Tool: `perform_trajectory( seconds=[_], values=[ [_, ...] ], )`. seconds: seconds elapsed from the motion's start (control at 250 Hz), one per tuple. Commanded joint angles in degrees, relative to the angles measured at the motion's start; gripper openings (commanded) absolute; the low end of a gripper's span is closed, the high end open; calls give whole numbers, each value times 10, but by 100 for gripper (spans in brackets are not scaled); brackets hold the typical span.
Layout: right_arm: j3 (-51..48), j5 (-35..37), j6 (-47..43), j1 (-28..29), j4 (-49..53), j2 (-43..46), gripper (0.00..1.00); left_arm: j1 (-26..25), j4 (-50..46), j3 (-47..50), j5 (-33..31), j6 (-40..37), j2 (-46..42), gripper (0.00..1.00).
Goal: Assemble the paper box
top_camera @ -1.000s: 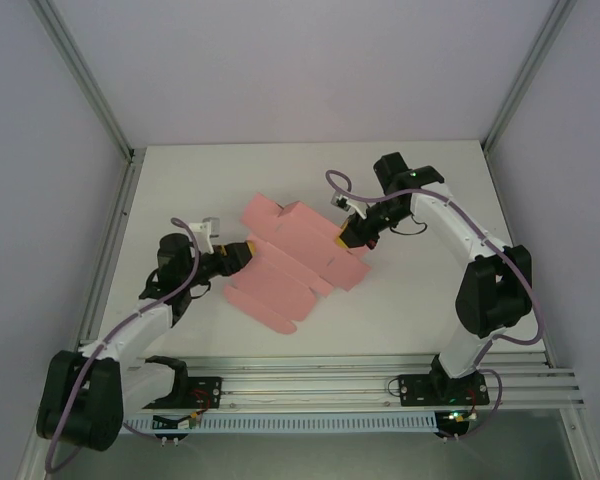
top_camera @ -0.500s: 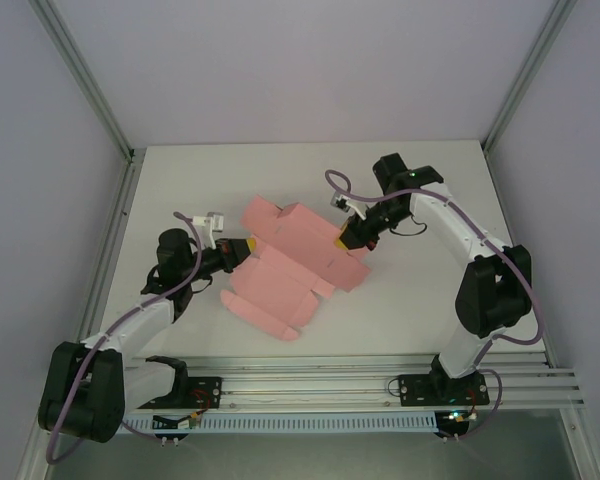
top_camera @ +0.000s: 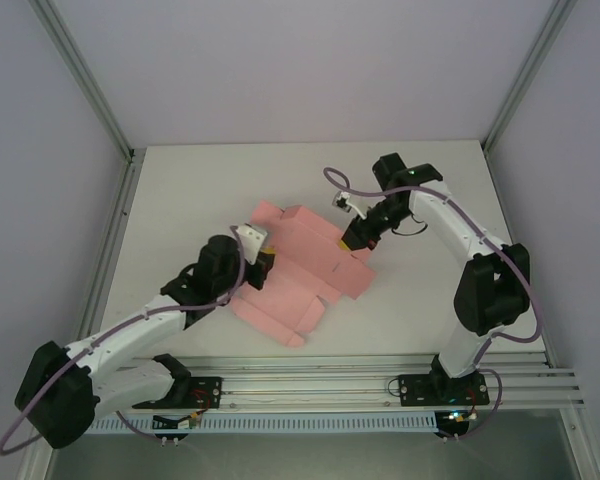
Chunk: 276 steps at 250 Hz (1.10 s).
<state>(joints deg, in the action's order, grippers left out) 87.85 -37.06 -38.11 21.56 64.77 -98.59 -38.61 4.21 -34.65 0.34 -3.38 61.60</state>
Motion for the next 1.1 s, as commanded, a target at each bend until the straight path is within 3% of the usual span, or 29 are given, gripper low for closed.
perform_trajectory(
  seconds=[0.0,0.14,0.351,0.535,0.779,0.898,1.018,1.098],
  values=[
    [11,-37,18,17,-37,13,0,-75,-17,-28,-112,-94,47,0],
    [9,-15,31,29,-46,19,0,-129,5,-54,-202,-129,115,0],
    [-28,51,49,48,-88,33,0,-175,111,-65,-233,-139,195,0],
    [-51,84,52,50,-103,42,0,-197,120,-90,-292,-151,259,0],
    [-66,138,35,50,-111,50,0,-198,136,-59,-294,-109,235,0],
    [-69,205,11,50,-115,47,0,-195,122,-34,-286,-84,175,45],
    [-71,260,-6,51,-149,56,0,-181,95,-4,-263,-50,94,52],
    [-77,263,-38,51,-175,67,0,-165,87,22,-256,-22,27,67]
  ],
)
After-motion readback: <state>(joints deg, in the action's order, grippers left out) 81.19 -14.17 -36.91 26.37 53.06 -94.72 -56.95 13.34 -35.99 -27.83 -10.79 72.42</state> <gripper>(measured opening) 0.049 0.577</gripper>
